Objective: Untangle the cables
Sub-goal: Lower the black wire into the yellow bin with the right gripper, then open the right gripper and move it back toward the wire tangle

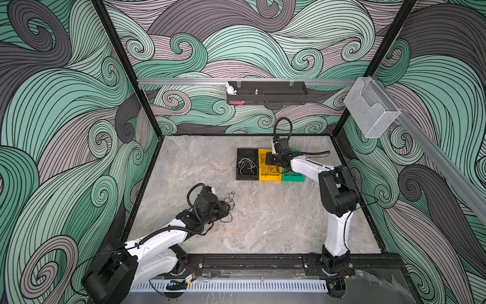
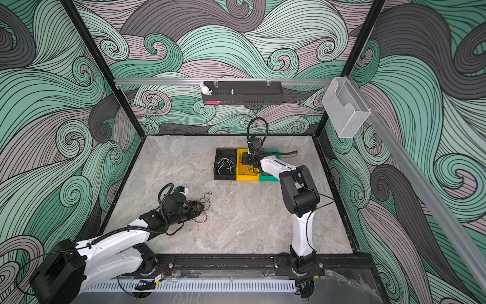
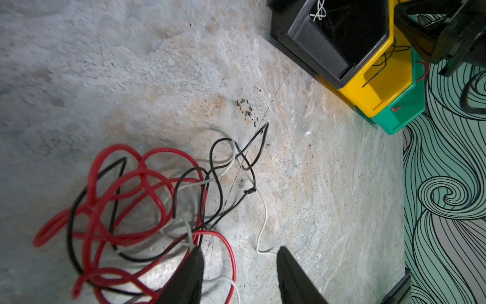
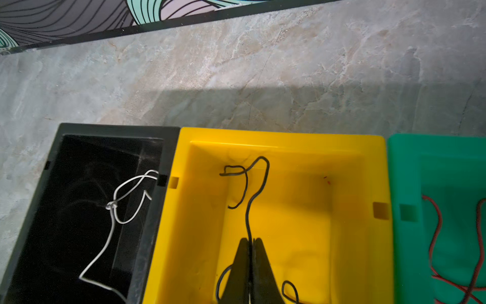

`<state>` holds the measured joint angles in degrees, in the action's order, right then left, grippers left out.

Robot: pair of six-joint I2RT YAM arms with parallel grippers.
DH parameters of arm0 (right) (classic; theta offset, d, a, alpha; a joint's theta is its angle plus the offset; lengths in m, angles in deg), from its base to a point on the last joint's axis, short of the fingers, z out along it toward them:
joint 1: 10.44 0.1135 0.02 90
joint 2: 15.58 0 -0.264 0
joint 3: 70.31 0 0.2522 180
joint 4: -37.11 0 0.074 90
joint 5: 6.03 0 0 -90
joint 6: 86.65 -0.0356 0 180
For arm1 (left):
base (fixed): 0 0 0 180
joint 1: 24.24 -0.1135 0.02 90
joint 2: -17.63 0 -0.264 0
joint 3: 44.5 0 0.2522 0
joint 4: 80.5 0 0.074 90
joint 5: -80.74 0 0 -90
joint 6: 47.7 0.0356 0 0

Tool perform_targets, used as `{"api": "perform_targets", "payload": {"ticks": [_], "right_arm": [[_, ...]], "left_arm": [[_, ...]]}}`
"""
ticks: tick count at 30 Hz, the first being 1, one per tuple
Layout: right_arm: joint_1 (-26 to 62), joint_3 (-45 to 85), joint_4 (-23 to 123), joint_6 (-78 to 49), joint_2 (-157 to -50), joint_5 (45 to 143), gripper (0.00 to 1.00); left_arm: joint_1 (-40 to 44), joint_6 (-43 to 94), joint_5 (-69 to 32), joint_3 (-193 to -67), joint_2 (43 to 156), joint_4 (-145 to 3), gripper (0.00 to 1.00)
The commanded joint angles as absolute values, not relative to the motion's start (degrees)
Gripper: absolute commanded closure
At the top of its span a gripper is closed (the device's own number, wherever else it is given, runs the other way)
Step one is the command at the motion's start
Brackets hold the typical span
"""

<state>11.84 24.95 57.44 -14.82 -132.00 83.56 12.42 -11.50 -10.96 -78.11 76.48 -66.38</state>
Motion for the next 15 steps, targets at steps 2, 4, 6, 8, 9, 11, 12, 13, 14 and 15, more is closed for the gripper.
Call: {"api": "perform_targets", "payload": {"ticks": [2,4,6,8,9,11,12,13,14,15], "right_arm": [[12.0,27.5,58.6,-13.5,-133.2,81.1,0.82],[12.0,27.2,58.7,-13.1,-132.8,80.6,0.74],[12.0,27.2,59.0,-12.7,-132.1,80.5,0.69],[12.0,26.6,59.4,-12.4,-130.8,80.5,0.68],[12.0,26.2,59.3,-12.3,-130.2,80.4,0.68],[12.0,25.1,59.1,-12.2,-128.5,80.2,0.66],[12.0,24.6,59.1,-12.1,-127.8,80.2,0.66],[12.0,24.1,59.3,-12.0,-126.9,80.2,0.66],[12.0,23.6,59.5,-11.8,-125.9,80.6,0.66],[12.0,23.1,59.6,-11.9,-125.0,81.1,0.66]], "left_arm": [[11.8,-11.4,-9.1,-77.1,74.8,-64.9,0.51],[11.7,-11.5,-8.8,-76.8,74.3,-65.0,0.51],[11.6,-11.6,-8.6,-76.5,73.8,-65.1,0.51],[11.5,-11.8,-8.3,-76.3,73.3,-65.2,0.51],[11.6,-11.9,-8.2,-76.2,73.1,-65.2,0.51],[11.4,-11.8,-8.1,-76.2,72.7,-65.0,0.51],[11.4,-11.8,-8.0,-76.2,72.5,-64.8,0.51],[11.4,-11.8,-8.0,-76.2,72.2,-64.6,0.51],[11.4,-11.8,-8.0,-76.2,71.8,-64.3,0.51],[11.4,-11.8,-7.9,-76.1,71.5,-64.1,0.51]]}}
